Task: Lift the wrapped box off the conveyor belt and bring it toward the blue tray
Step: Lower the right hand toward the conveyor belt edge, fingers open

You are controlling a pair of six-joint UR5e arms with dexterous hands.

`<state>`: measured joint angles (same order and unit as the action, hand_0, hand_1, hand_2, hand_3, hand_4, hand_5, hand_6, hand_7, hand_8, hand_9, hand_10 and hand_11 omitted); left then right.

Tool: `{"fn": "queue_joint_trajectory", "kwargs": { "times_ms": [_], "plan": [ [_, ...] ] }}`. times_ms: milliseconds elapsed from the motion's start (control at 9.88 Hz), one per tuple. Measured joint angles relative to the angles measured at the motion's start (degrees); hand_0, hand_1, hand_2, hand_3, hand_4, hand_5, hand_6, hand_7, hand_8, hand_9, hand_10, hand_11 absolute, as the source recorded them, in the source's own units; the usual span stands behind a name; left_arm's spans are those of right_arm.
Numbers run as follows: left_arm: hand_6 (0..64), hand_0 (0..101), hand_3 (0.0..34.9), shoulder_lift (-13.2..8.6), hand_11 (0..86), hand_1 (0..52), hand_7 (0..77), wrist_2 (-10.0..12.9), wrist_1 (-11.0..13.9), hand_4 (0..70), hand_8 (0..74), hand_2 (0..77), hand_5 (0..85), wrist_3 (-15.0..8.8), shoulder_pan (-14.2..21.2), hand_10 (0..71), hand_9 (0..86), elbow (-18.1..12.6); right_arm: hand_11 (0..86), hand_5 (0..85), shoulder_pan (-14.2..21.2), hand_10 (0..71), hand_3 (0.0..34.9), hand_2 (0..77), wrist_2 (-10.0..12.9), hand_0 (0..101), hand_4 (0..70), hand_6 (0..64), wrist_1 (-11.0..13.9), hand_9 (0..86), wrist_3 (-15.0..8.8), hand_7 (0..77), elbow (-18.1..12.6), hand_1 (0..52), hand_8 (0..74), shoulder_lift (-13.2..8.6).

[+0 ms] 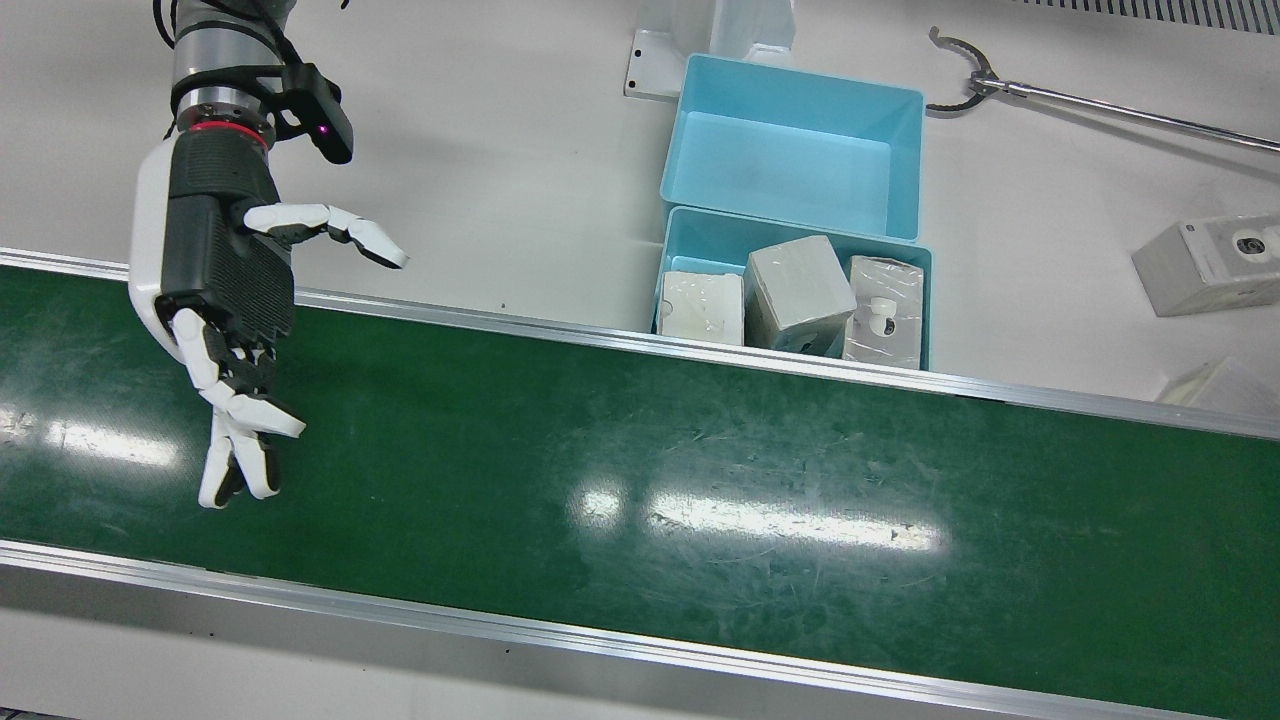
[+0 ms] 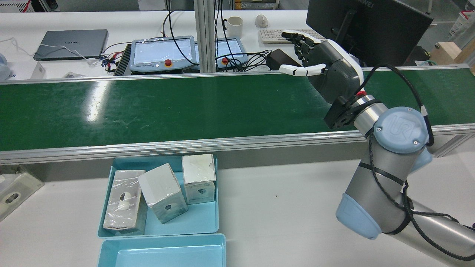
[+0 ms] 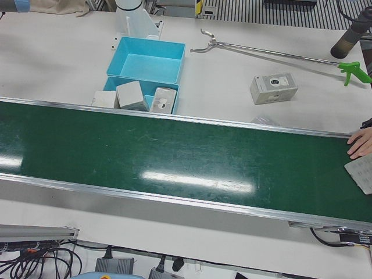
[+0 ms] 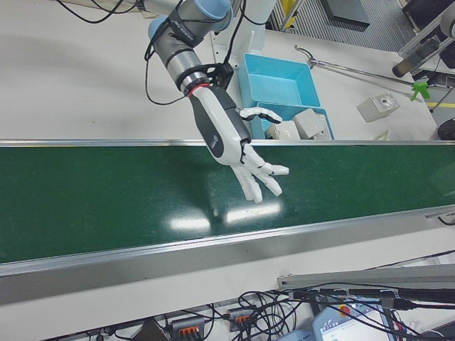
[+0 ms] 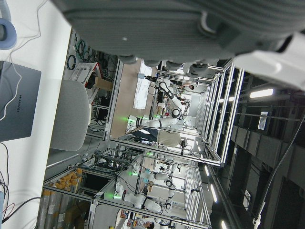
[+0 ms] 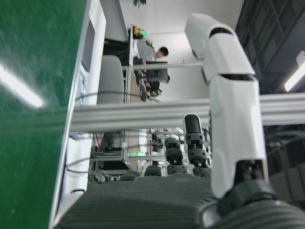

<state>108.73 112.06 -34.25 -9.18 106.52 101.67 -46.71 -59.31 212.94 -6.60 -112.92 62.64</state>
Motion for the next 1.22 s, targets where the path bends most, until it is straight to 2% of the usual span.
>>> {"fn": "queue_joint_trajectory", "kwargs": {
  "times_ms": [101, 304, 405, 506, 608, 709, 810, 1114, 1215],
  "plan": [
    [0.5, 0, 0.0, 0.0, 0.5, 0.0, 0.5, 0.0, 0.0, 0.0, 0.5, 0.5, 1.1, 0.0, 0.0, 0.5, 0.0, 0.0, 0.5, 24.0, -0.2, 0.0, 0.0, 24.0, 1.5, 50, 11.5, 3.8, 0.0, 1.6, -0.1, 3.3, -1.2, 21.3, 0.0, 1.3],
    [0.5, 0, 0.0, 0.0, 0.5, 0.0, 0.5, 0.0, 0.0, 0.0, 0.5, 0.5, 1.1, 0.0, 0.0, 0.5, 0.0, 0.0, 0.5, 22.4, -0.3, 0.0, 0.0, 23.5, 2.8, 50, 11.5, 2.2, 0.3, 1.6, -0.3, 0.5, -2.0, 22.4, 0.0, 3.1],
    [0.5, 0, 0.0, 0.0, 0.5, 0.0, 0.0, 0.0, 0.0, 0.0, 0.5, 1.1, 1.1, 0.0, 0.0, 0.5, 0.5, 0.0, 0.5, 16.4, -0.1, 0.0, 0.0, 16.9, 3.0, 48, 5.4, 1.1, -0.2, 1.6, -0.3, 0.5, -2.0, 15.8, 0.0, 3.4],
    [0.5, 0, 0.0, 0.0, 0.5, 0.0, 0.5, 0.0, 0.0, 0.0, 0.5, 1.1, 1.1, 0.0, 0.0, 0.0, 0.0, 0.0, 0.5, 16.4, 0.5, 0.0, 0.0, 16.9, 3.0, 48, 5.4, 1.1, -1.6, 1.6, -0.4, 0.5, -1.7, 15.8, 0.0, 3.5],
    [0.5, 0, 0.0, 0.0, 0.5, 0.0, 0.5, 0.0, 0.0, 0.0, 0.5, 0.5, 1.1, 0.0, 0.0, 0.5, 0.5, 0.0, 0.5, 18.5, 1.5, 0.0, 0.0, 16.9, 2.9, 48, 8.7, 4.9, -4.0, 1.1, -0.4, 3.3, -0.7, 16.4, 0.0, 3.3],
    [0.5, 0, 0.0, 0.0, 0.5, 0.0, 0.5, 0.0, 0.0, 0.0, 0.5, 0.5, 1.1, 0.0, 0.0, 0.5, 0.5, 0.0, 1.1, 24.5, 2.4, 0.0, 0.0, 18.5, 2.7, 49, 10.9, 7.1, -6.0, 1.1, -0.4, 5.5, 0.5, 18.5, 0.0, 3.2],
    [0.5, 0, 0.0, 0.0, 0.5, 0.0, 0.0, 0.0, 0.0, 0.0, 0.5, 0.5, 1.1, 0.0, 0.0, 0.5, 0.5, 0.0, 0.5, 21.3, 3.0, 0.0, 0.0, 18.0, 2.1, 50, 10.4, 5.5, -7.4, 1.1, -0.4, 3.8, 1.7, 20.7, 0.0, 3.1],
    [0.5, 0, 0.0, 0.0, 0.5, 0.0, 0.5, 0.0, 0.0, 0.0, 0.5, 1.1, 1.1, 0.0, 0.0, 0.5, 0.5, 0.0, 0.5, 19.1, 3.6, 0.0, 0.0, 17.5, 0.4, 51, 10.4, 4.9, -8.7, 4.9, -0.4, 3.8, 4.7, 20.7, 1.1, 2.3],
    [0.5, 0, 0.0, 0.0, 0.5, 0.0, 0.5, 0.0, 0.0, 0.0, 0.5, 1.1, 1.1, 0.0, 0.0, 0.5, 0.5, 0.0, 0.5, 16.4, 3.6, 0.0, 0.0, 12.5, 0.2, 49, 10.4, 4.9, -8.8, 2.7, -0.1, 3.3, 5.9, 14.7, 0.0, 1.9]
  ]
}}
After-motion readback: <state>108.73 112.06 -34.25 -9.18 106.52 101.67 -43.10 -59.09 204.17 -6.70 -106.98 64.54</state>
